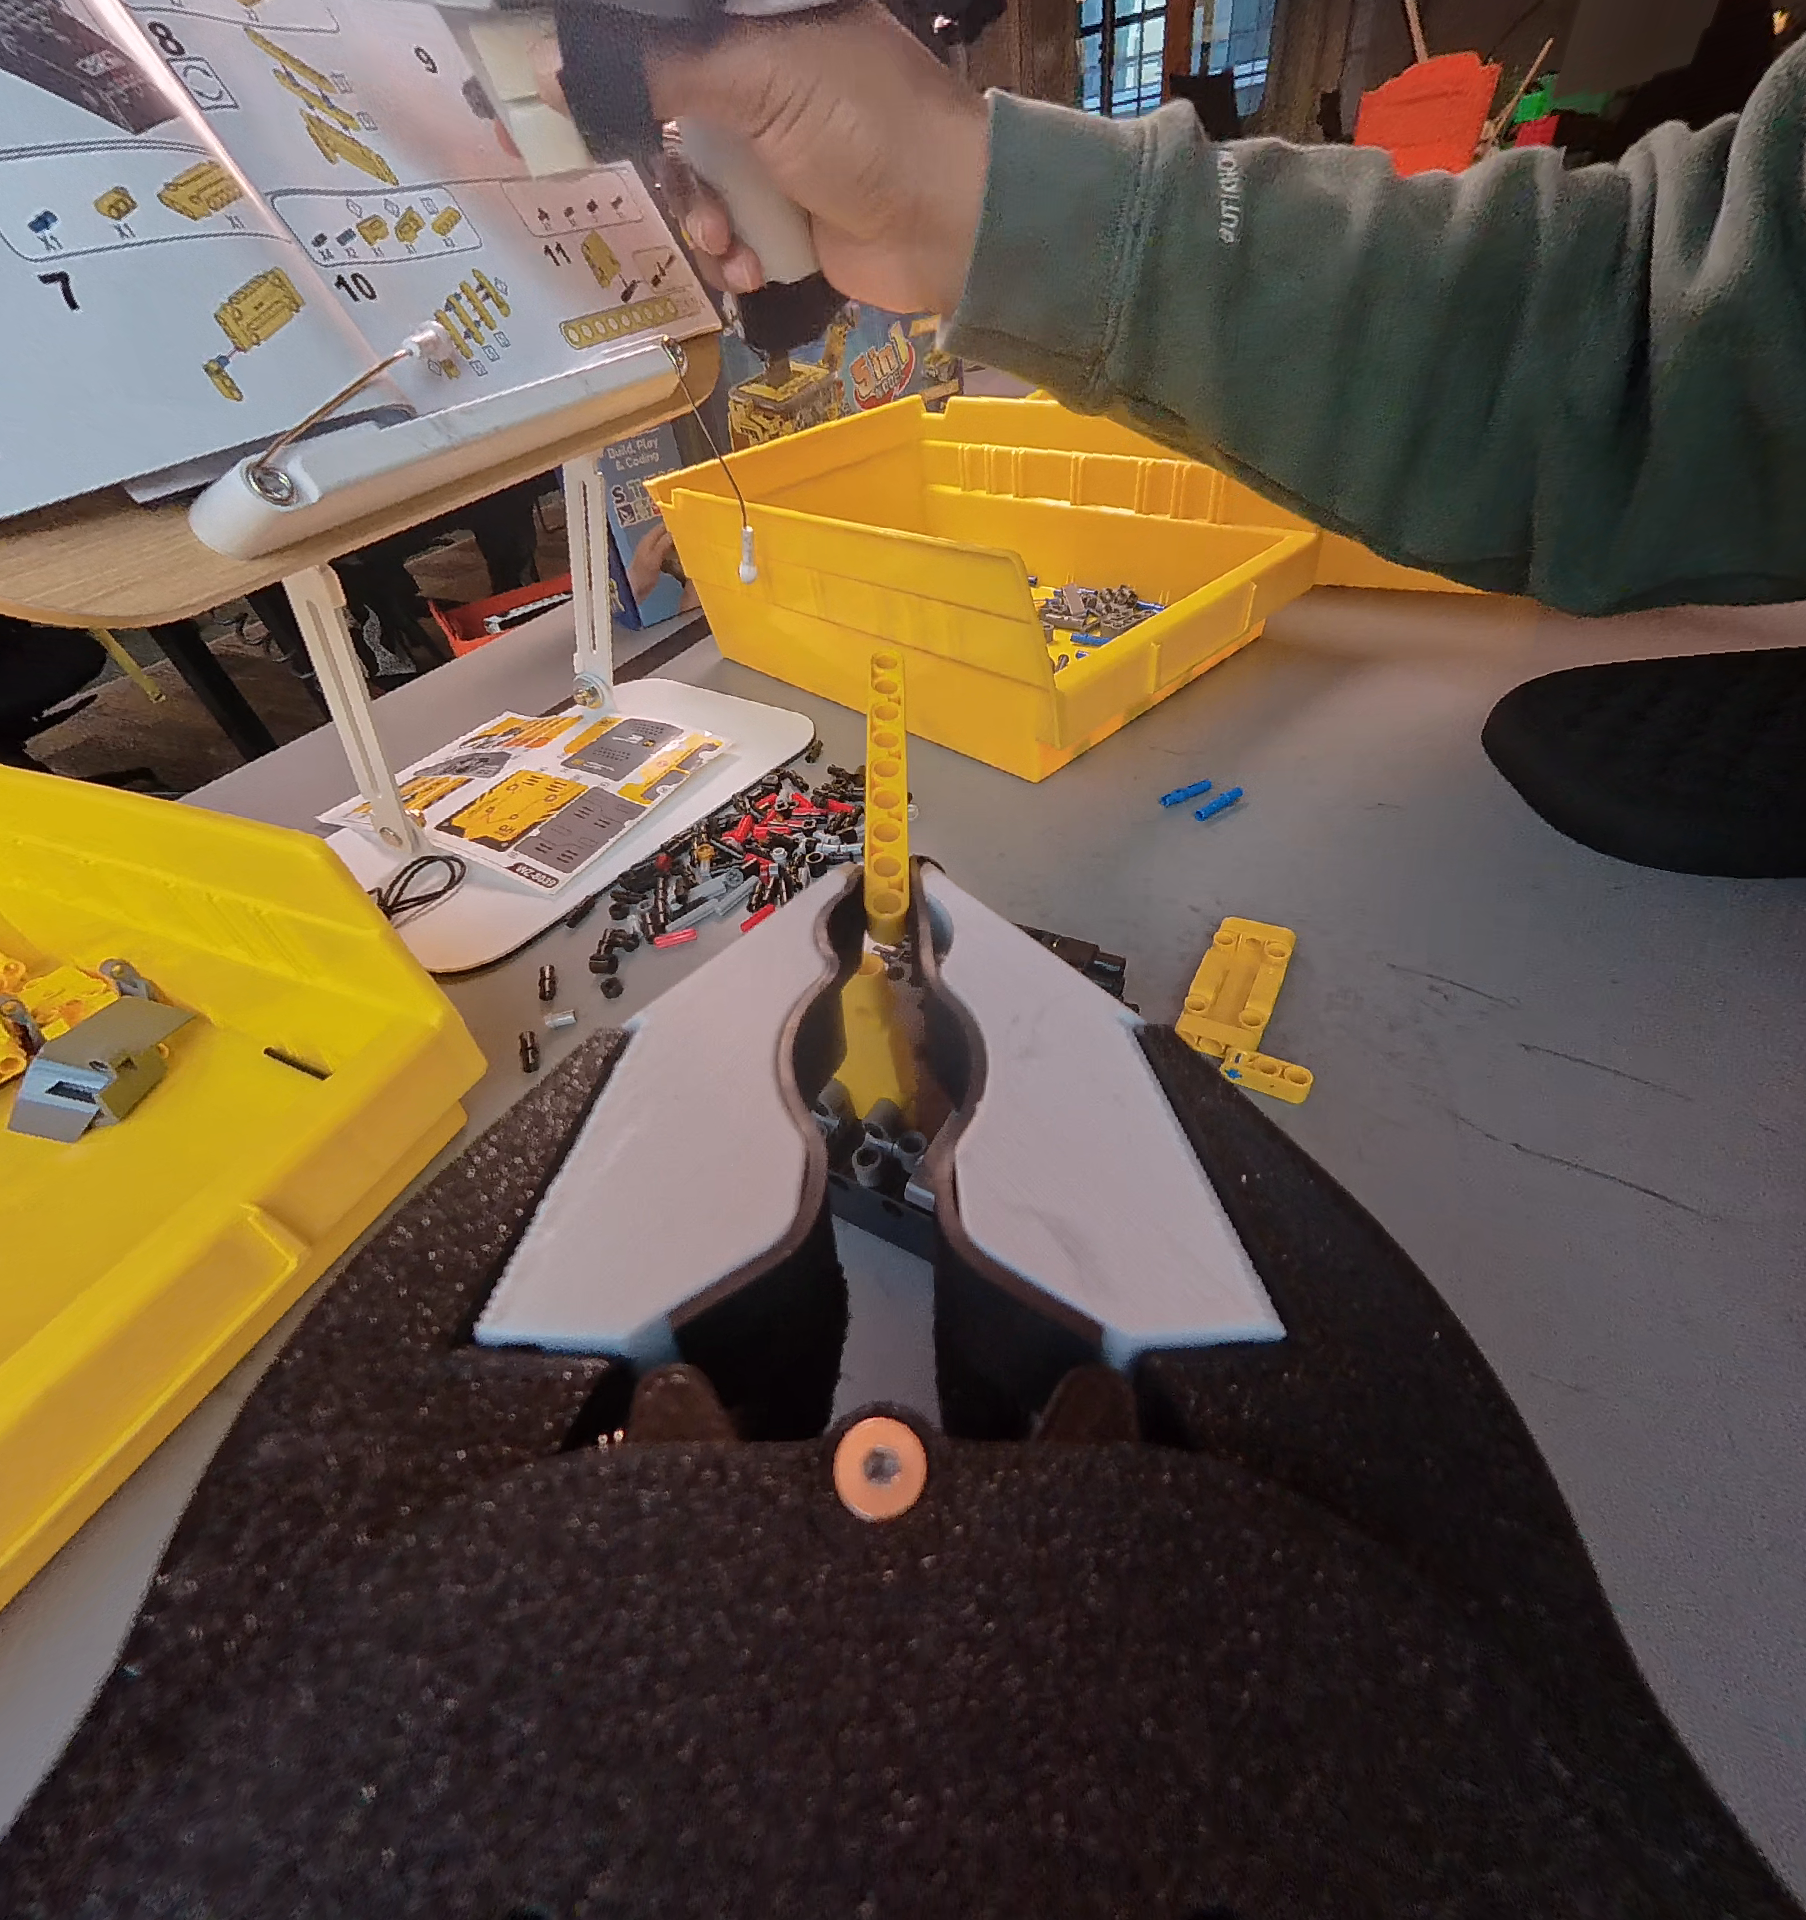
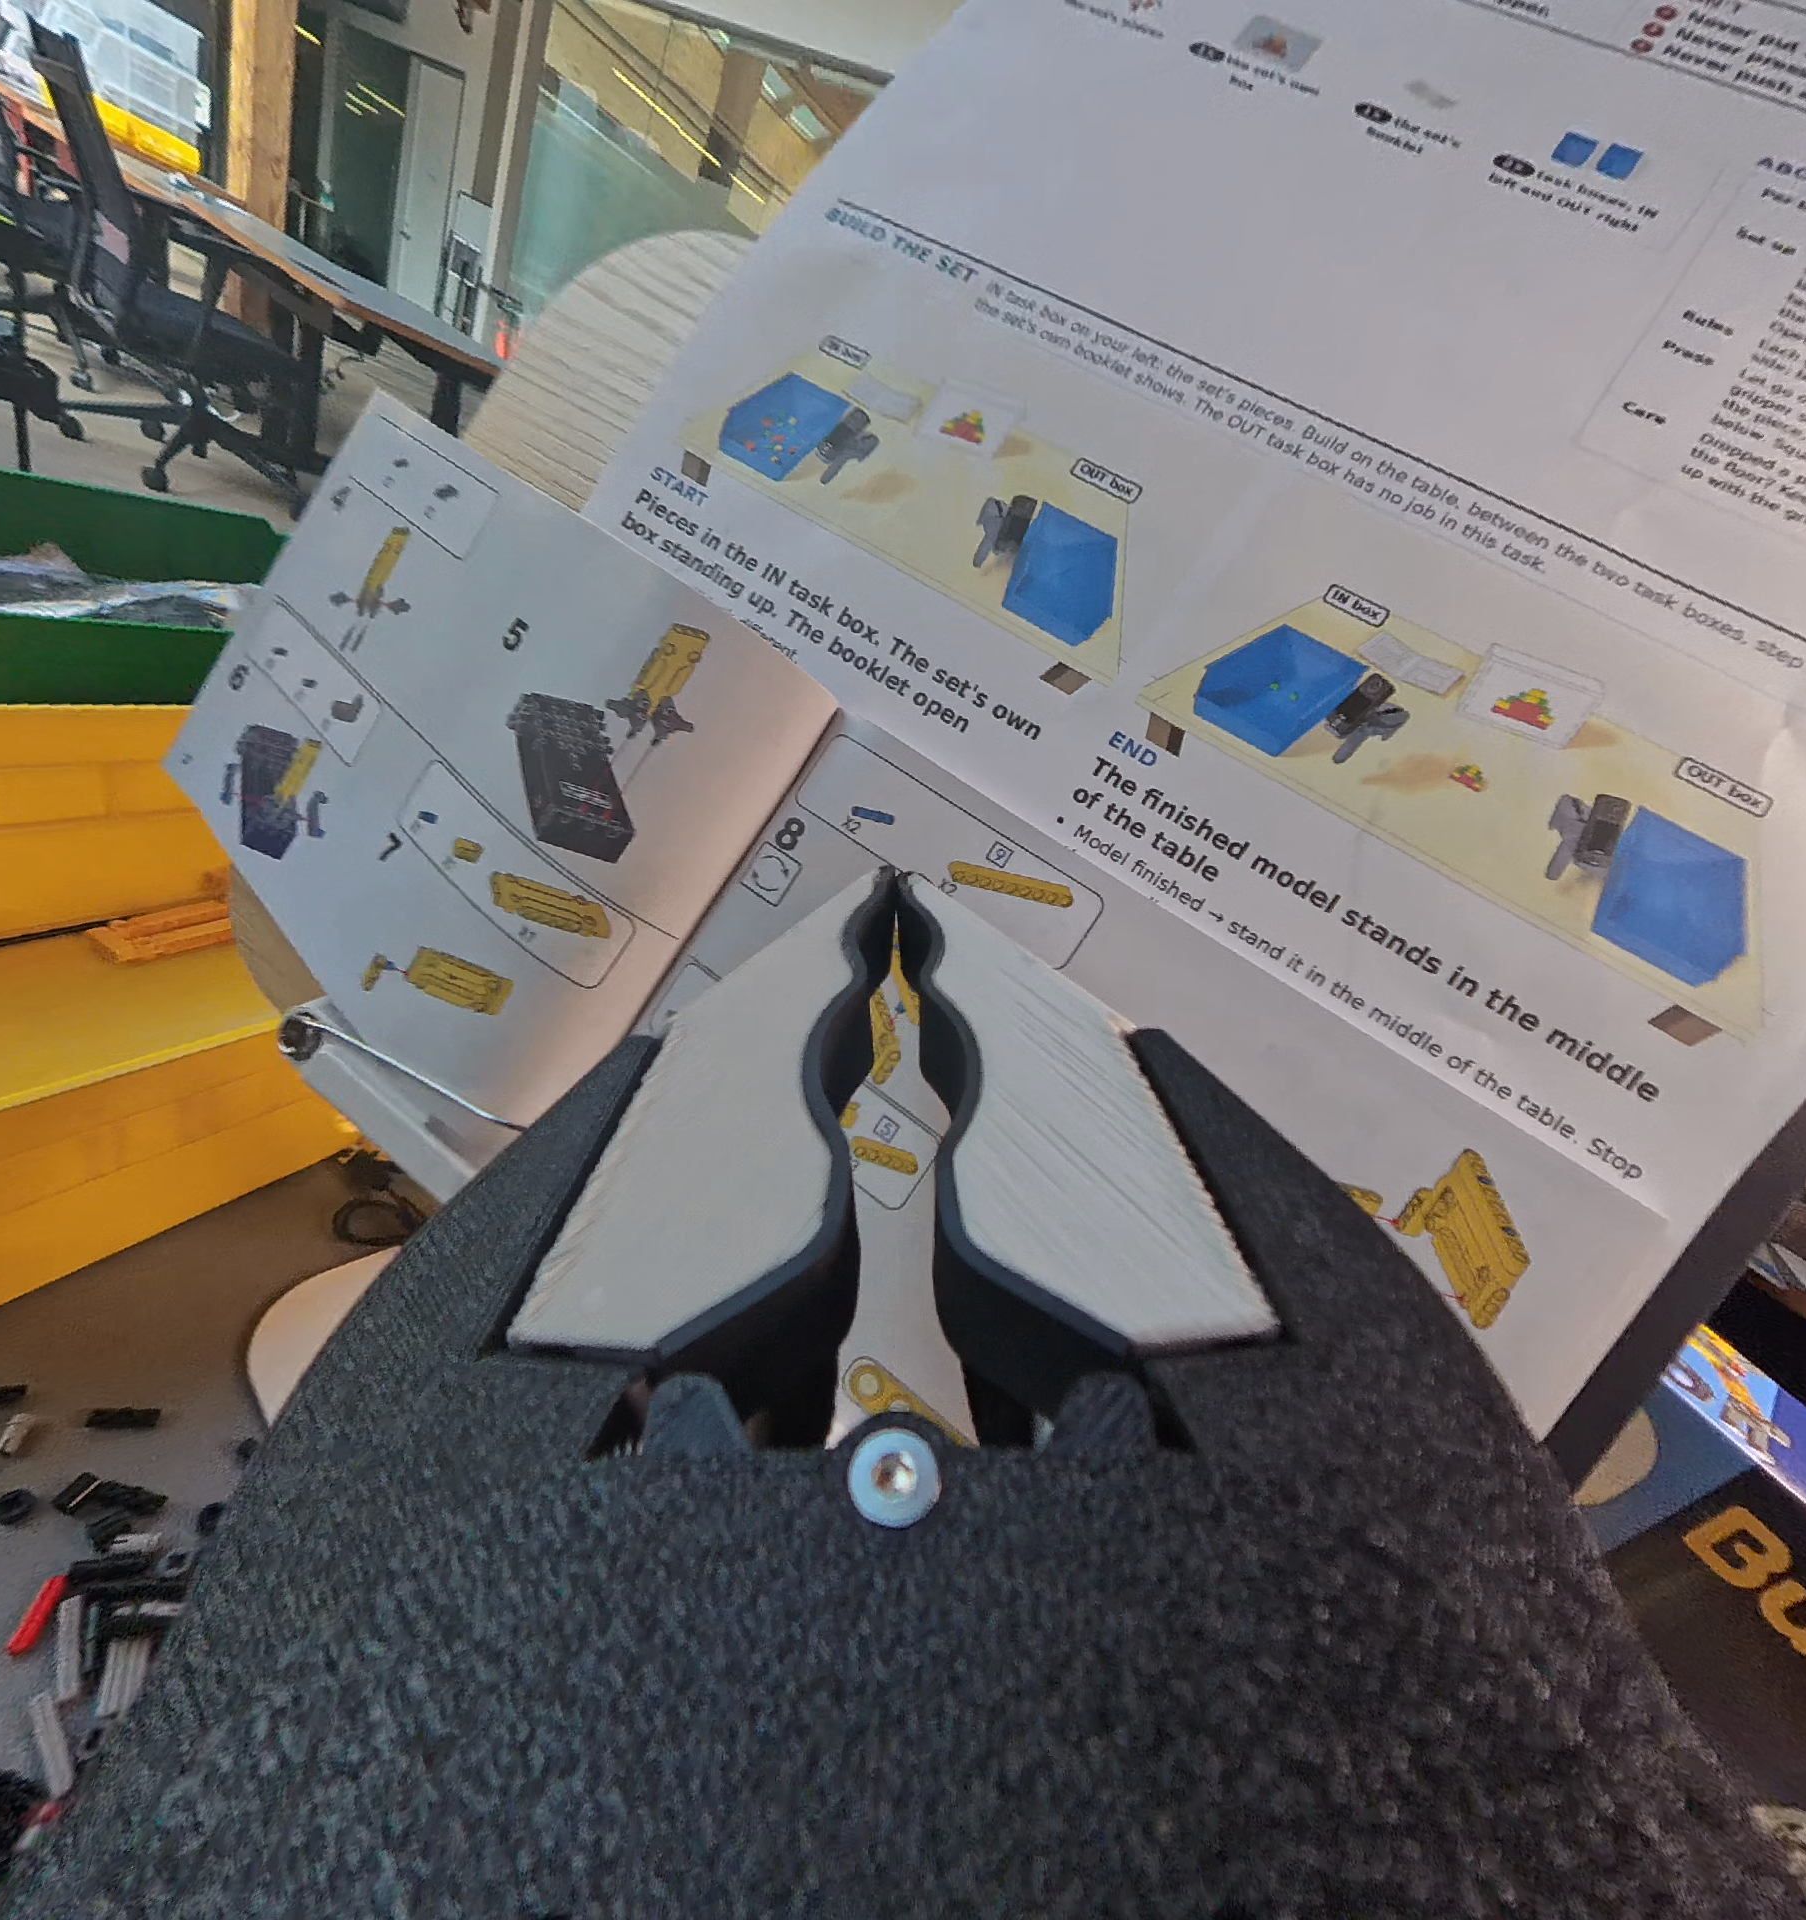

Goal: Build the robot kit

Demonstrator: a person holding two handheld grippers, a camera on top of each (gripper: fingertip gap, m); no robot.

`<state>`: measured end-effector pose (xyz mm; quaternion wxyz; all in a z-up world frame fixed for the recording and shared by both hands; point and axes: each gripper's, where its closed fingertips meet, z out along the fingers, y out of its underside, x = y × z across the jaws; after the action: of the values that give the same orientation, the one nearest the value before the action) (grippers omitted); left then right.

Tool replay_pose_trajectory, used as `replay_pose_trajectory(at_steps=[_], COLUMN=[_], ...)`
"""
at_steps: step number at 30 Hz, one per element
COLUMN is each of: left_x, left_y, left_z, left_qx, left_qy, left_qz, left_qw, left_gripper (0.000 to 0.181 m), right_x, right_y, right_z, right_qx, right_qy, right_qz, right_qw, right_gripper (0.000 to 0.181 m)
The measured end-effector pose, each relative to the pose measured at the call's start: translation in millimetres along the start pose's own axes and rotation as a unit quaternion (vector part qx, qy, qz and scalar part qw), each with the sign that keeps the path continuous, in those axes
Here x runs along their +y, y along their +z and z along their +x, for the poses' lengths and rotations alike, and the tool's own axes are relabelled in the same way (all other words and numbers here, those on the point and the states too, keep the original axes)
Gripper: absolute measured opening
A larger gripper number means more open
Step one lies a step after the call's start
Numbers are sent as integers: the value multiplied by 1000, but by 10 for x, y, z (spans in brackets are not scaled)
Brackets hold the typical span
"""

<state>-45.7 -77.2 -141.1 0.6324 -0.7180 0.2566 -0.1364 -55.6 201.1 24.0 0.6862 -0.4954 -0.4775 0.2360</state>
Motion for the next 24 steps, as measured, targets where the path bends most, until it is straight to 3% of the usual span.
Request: replay_pose_trajectory(at_steps=[5, 10, 14, 18, 24], left_x=[-29, -70, -90, -83, -20], left_y=[-14, -28, -21, -4, 22], left_z=[10, 54, 106, 155, 177], left_qx=[1, 2, 5, 7, 6], left_qy=[5, 22, 38, 52, 68], left_qz=[5, 9, 9, 4, -12], left_qw=[1000, 1000, 999, 999, 998], left_gripper=[7, 6, 6, 6, 6], right_x=[-187, -17, 84, 106, 236], right_y=[-503, -1173, -1599, -1745, -1695], right_z=[-589, -1499, -2041, -2295, -2290], right_qx=[-89, -203, -245, -238, -207], right_qy=[26, 3, 28, 64, 127], right_qz=[28, -1, -15, 2, 16], right_qw=[995, 979, 969, 969, 970], right_gripper=[3, 6, 6, 7, 6])
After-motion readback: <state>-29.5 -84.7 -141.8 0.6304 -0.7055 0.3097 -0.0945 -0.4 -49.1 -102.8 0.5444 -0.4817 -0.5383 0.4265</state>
